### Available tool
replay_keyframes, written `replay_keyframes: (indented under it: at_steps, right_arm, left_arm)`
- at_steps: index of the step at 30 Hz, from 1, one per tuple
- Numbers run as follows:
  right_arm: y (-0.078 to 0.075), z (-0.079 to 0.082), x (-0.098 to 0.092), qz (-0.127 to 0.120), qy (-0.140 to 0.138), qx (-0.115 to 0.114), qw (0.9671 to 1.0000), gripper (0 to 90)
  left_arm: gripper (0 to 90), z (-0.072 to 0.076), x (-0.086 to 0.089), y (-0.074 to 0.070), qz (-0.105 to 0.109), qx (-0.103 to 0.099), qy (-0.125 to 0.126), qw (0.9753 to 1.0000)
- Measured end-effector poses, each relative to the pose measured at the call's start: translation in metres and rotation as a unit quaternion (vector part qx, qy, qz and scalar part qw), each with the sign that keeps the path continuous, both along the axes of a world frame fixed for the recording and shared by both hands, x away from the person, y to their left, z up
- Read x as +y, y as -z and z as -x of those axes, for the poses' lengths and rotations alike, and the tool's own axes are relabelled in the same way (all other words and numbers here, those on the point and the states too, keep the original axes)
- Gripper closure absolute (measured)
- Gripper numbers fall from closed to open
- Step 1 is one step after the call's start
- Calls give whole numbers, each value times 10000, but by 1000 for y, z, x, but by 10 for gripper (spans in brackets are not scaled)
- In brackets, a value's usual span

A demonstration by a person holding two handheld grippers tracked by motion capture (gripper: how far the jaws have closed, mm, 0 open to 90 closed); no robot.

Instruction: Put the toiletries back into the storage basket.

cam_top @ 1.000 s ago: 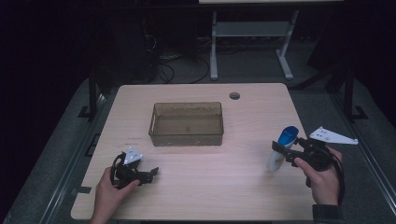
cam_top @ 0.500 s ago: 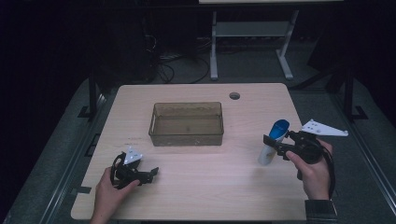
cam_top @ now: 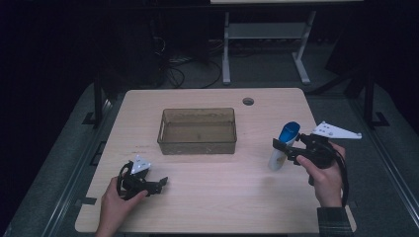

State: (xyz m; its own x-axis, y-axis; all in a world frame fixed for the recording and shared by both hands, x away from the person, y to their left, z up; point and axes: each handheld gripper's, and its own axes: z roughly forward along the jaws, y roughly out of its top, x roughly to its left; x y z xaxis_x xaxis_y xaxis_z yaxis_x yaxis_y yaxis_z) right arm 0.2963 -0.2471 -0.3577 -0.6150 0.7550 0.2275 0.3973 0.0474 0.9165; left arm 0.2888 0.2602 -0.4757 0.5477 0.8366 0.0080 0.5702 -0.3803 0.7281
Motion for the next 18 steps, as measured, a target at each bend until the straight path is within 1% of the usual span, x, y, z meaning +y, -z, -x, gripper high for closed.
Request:
replay_keyframes:
  at_steps: [4,7,12,18]
  right_arm:
    - [0,-4,4,44,-30,14,10000,337]
    - [1,-7,8,51,-67,20,10000,337]
    - [0,-11,12,47,-80,39,9999,338]
    - [-3,-18,19,-14,-95,-28,9999,338]
  left_arm:
    - [126,0,0,0,0,0,0,10000]
    - [126,0,0,0,-30,9,20,10000]
    - [126,0,0,0,-15,6,6,10000]
    - [126,0,0,0,-7,10,2,10000]
